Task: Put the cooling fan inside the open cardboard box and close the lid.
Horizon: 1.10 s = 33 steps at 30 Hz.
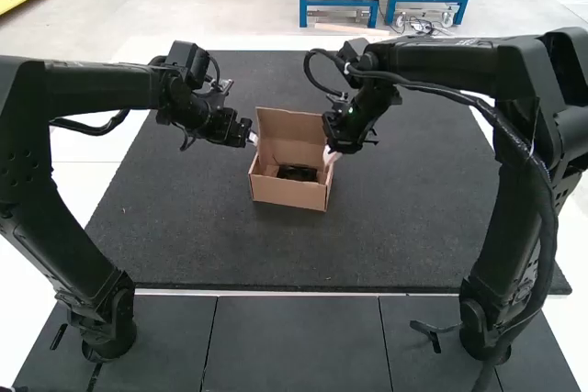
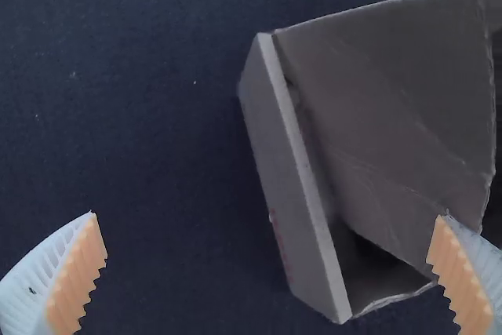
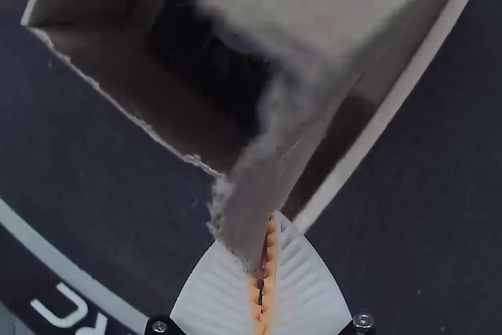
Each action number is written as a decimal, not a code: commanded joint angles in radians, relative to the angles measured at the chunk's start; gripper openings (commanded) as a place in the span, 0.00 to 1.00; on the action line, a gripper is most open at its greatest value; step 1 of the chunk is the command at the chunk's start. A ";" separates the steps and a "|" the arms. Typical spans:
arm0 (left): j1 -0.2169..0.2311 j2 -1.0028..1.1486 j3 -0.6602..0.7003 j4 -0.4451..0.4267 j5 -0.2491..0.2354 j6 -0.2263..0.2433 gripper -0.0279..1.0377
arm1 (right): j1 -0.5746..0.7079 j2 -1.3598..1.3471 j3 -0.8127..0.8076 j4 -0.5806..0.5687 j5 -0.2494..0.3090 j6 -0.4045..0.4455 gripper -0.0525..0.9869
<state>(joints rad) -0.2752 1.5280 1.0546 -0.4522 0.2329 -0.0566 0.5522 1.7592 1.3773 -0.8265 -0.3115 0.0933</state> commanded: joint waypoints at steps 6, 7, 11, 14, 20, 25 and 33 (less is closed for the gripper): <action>-0.009 -0.052 -0.025 -0.037 0.013 0.015 0.93 | 0.017 -0.029 -0.057 -0.006 0.060 -0.049 0.04; -0.009 -0.060 -0.025 -0.045 0.013 0.015 0.93 | 0.018 -0.027 -0.058 -0.006 0.072 -0.049 0.04; 0.004 -0.101 -0.022 -0.046 0.006 0.018 0.93 | 0.015 -0.027 -0.050 0.001 0.080 -0.049 0.17; 0.034 -0.131 -0.022 -0.051 -0.012 0.026 0.93 | 0.014 -0.027 -0.040 0.006 0.111 -0.049 0.48; 0.114 -0.163 0.005 -0.020 -0.033 0.026 0.93 | 0.014 -0.027 0.040 0.000 0.106 -0.047 0.82; 0.116 -0.150 0.074 0.024 -0.067 0.031 0.93 | 0.009 -0.030 0.149 -0.069 0.091 -0.050 0.84; 0.024 -0.049 0.226 0.017 -0.079 0.028 0.93 | 0.017 -0.113 0.250 -0.134 0.239 -0.155 0.86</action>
<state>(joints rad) -0.2047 1.4471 1.2278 -0.4309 0.1635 -0.0380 0.5587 1.7290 1.5909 -0.9627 -0.1726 0.0151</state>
